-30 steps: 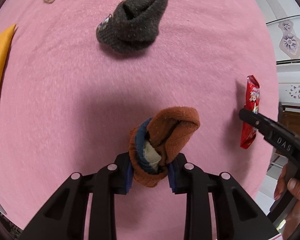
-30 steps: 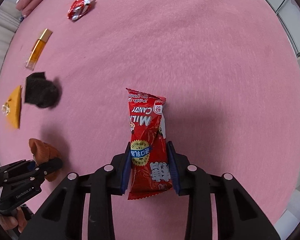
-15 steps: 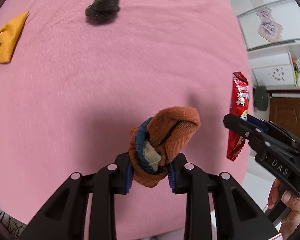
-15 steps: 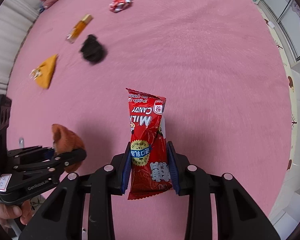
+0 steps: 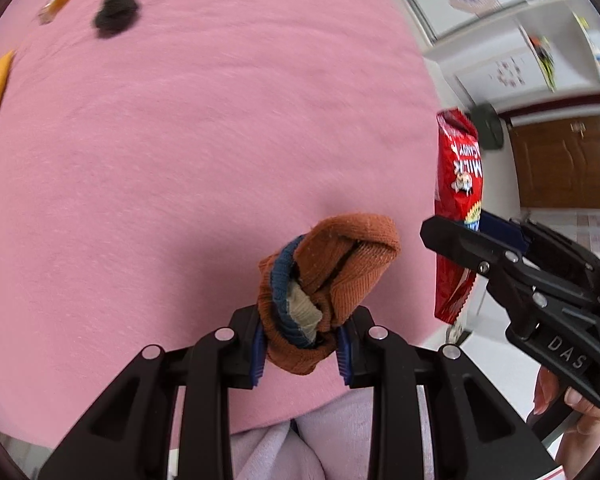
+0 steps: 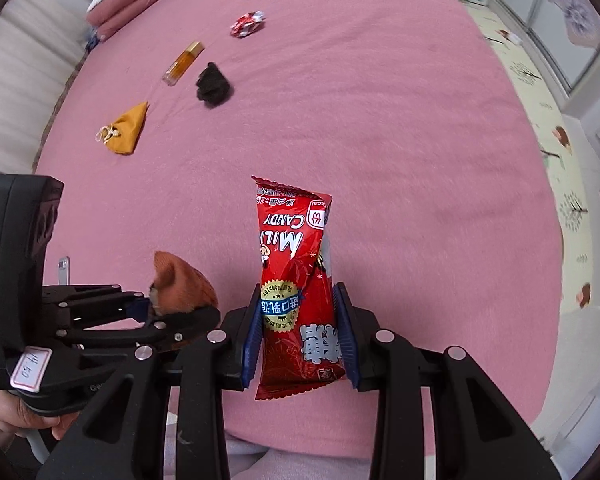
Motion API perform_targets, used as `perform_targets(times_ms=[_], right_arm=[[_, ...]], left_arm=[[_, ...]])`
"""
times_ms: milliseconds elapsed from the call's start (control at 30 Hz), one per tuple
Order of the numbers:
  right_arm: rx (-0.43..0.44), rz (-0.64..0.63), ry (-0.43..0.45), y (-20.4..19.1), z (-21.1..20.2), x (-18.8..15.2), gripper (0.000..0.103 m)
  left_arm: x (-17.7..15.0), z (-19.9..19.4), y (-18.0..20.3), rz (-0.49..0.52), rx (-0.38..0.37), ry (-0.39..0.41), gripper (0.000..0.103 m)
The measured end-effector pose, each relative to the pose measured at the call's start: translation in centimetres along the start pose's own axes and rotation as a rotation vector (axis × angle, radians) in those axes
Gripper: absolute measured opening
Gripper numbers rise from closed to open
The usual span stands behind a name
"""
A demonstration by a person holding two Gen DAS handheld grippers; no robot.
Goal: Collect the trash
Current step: 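Carry the orange sock and red wrapper with both tools over the gold bin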
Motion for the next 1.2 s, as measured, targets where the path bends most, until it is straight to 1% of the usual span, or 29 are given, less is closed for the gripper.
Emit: perform_targets(times_ms=[200, 333, 367, 400, 733, 933, 1200], right_arm=[[-0.012, 0.065, 0.042, 3.8, -2.7, -1.4, 0.033], [-0.019, 0.104, 0.060, 7.7, -4.4, -1.4, 0.033], [-0.021, 0.107, 0.062, 8.5, -4.7, -1.4, 0.033], [-0.024, 0.109, 0.065, 9.5, -5.2, -1.4, 0.033], [-0.060, 0.173, 0.073, 23.0, -8.3, -0.9, 0.033], [-0.087, 0.216, 0.079, 30.0, -9.2, -1.0, 0.033], [-0.112, 0.294, 0.087, 37.9, -9.9, -0.6, 0.034]], left_arm=[[0.0, 0.9, 4.5, 0.096, -0.009, -0.016, 0.028], [1.1, 2.5, 9.0, 0.139, -0.021, -0.024, 0.028], [1.8, 2.8, 9.5, 0.150, -0.022, -0.025, 0.028], [2.2, 3.5, 10.8, 0.161, -0.021, -0.026, 0.028], [5.7, 9.1, 23.0, 0.205, -0.043, -0.042, 0.028], [7.5, 12.7, 28.6, 0.227, -0.038, -0.065, 0.028], [9.8, 17.5, 36.2, 0.299, -0.047, -0.107, 0.028]])
Point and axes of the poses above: each gripper's, at about its wrist camera, not at the fingertips, and z roughly the way its jaws point, y to its right, x to its top, the point moved 1 cm from there along z, roughly the way its jaws point, and after that the axes turned 9 degrees about y, right-handed, at the moved point
